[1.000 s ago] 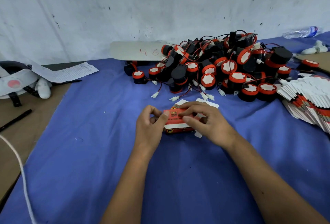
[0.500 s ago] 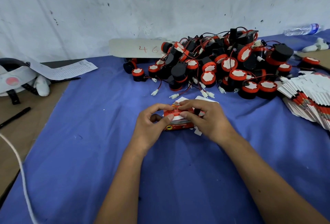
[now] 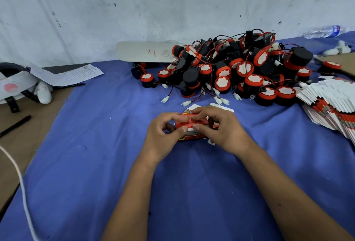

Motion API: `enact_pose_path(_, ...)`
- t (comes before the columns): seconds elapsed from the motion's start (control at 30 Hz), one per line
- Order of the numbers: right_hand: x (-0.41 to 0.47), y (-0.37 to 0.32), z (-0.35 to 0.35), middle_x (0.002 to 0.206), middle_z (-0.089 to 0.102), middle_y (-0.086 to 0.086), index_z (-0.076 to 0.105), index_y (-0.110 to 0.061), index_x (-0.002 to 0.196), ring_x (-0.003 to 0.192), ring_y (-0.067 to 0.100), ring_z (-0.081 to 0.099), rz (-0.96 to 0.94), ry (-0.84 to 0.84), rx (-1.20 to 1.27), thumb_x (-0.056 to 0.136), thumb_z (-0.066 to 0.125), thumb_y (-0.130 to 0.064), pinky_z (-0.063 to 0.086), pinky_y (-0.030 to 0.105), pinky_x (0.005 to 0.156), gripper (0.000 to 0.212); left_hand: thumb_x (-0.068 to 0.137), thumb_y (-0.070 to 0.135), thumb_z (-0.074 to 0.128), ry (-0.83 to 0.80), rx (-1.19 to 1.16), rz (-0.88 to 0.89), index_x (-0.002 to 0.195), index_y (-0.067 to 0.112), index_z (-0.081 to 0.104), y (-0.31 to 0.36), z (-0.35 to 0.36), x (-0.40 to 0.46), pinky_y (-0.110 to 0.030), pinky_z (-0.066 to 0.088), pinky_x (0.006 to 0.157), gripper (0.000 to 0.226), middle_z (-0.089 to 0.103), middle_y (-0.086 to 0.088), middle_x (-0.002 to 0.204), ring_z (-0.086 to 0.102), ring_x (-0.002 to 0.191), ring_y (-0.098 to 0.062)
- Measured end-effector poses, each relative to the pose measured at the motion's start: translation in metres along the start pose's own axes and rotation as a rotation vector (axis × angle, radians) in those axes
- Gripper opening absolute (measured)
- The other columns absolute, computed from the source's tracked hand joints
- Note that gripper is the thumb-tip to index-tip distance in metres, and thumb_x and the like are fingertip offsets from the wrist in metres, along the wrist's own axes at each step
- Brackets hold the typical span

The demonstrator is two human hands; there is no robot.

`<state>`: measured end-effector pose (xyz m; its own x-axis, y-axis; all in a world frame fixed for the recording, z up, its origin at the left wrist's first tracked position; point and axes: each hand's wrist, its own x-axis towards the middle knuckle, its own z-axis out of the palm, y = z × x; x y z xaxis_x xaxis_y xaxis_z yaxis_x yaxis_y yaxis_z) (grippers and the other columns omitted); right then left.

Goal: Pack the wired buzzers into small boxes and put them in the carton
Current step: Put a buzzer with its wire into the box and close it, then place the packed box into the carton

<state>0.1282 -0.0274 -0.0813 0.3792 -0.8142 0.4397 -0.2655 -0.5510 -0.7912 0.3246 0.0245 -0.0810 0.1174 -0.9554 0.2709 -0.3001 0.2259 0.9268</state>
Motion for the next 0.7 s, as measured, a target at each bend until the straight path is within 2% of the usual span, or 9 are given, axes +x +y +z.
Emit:
enact_pose_path(0.1, 0.000, 0.000, -0.004, 0.127, 0.070, -0.006, 0.079, -0.011, 0.106, 0.114, 0.011, 0.068, 0.098, -0.044, 0.077, 0.089, 0.077, -0.010, 0.057, 0.043, 0.095, 0.017, 0.078, 0.013, 0.090, 0.024, 0.069, 0.075, 0.087, 0.032, 0.075, -0.001, 0.004, 0.000, -0.028, 0.052, 0.077, 0.025, 0.067, 0.007, 0.118, 0.061, 0.084, -0.007)
enact_pose_path(0.17, 0.000, -0.001, -0.010, 0.136, 0.065, -0.005, 0.078, -0.011, 0.113, 0.110, 0.023, 0.071, 0.176, -0.118, 0.168, 0.095, 0.070, -0.006, 0.062, 0.049, 0.082, 0.021, 0.078, 0.007, 0.089, 0.028, 0.085, 0.082, 0.085, 0.035, 0.075, -0.001, 0.004, 0.001, -0.031, 0.053, 0.079, 0.031, 0.064, 0.006, 0.120, 0.063, 0.094, -0.008)
enact_pose_path(0.23, -0.002, -0.003, -0.013, 0.142, 0.061, -0.003, 0.077, -0.012, 0.117, 0.110, 0.020, 0.071, 0.199, -0.166, 0.258, 0.098, 0.064, -0.001, 0.064, 0.043, 0.071, 0.026, 0.079, 0.004, 0.087, 0.022, 0.079, 0.086, 0.084, 0.032, 0.077, 0.000, 0.004, 0.002, -0.030, 0.053, 0.079, 0.031, 0.065, 0.007, 0.120, 0.064, 0.099, -0.005)
enact_pose_path(0.3, -0.002, -0.006, -0.013, 0.140, 0.062, -0.004, 0.077, -0.014, 0.114, 0.106, 0.016, 0.072, 0.204, -0.159, 0.268, 0.097, 0.064, 0.001, 0.064, 0.040, 0.069, 0.027, 0.079, 0.001, 0.086, 0.009, 0.071, 0.091, 0.084, 0.027, 0.079, -0.001, 0.005, 0.002, -0.029, 0.052, 0.079, 0.028, 0.066, 0.008, 0.118, 0.064, 0.104, -0.003)
enact_pose_path(0.4, -0.002, -0.006, -0.011, 0.129, 0.070, -0.009, 0.082, -0.010, 0.102, 0.080, 0.019, 0.076, 0.268, -0.092, 0.289, 0.091, 0.071, 0.003, 0.063, 0.047, 0.062, 0.020, 0.078, 0.000, 0.087, -0.018, 0.073, 0.107, 0.083, 0.019, 0.080, 0.000, 0.008, 0.001, -0.027, 0.051, 0.080, 0.021, 0.068, 0.007, 0.114, 0.062, 0.098, 0.001)
enact_pose_path(0.47, -0.002, -0.007, -0.011, 0.121, 0.075, -0.007, 0.081, -0.005, 0.090, 0.063, 0.012, 0.071, 0.294, -0.066, 0.340, 0.087, 0.074, 0.005, 0.061, 0.042, 0.055, 0.013, 0.077, 0.001, 0.088, -0.024, 0.083, 0.116, 0.082, 0.019, 0.079, 0.001, 0.009, 0.001, -0.027, 0.052, 0.080, 0.020, 0.069, 0.008, 0.113, 0.062, 0.097, 0.001)
enact_pose_path(0.53, -0.004, -0.008, -0.010, 0.118, 0.076, -0.004, 0.079, -0.003, 0.084, 0.057, 0.007, 0.068, 0.290, -0.045, 0.351, 0.086, 0.075, 0.006, 0.060, 0.037, 0.052, 0.011, 0.077, 0.000, 0.088, -0.016, 0.094, 0.127, 0.082, 0.016, 0.079, 0.002, 0.009, 0.001, -0.028, 0.053, 0.081, 0.019, 0.069, 0.007, 0.112, 0.063, 0.099, 0.000)
enact_pose_path(0.6, -0.006, -0.008, -0.009, 0.120, 0.075, -0.003, 0.079, -0.004, 0.086, 0.054, 0.009, 0.067, 0.257, -0.025, 0.296, 0.088, 0.074, 0.005, 0.061, 0.036, 0.053, 0.010, 0.077, 0.001, 0.087, -0.003, 0.107, 0.142, 0.082, 0.015, 0.078, 0.002, 0.010, 0.000, -0.029, 0.053, 0.081, 0.018, 0.068, 0.007, 0.112, 0.064, 0.101, -0.002)
enact_pose_path(0.7, -0.011, -0.005, -0.010, 0.125, 0.073, -0.007, 0.081, -0.005, 0.094, 0.053, 0.023, 0.067, 0.146, -0.025, 0.135, 0.089, 0.074, 0.001, 0.061, 0.035, 0.056, 0.010, 0.077, 0.005, 0.088, 0.019, 0.193, 0.176, 0.079, 0.024, 0.076, 0.002, 0.012, -0.001, -0.023, 0.048, 0.085, 0.023, 0.068, 0.011, 0.113, 0.060, 0.108, -0.010)
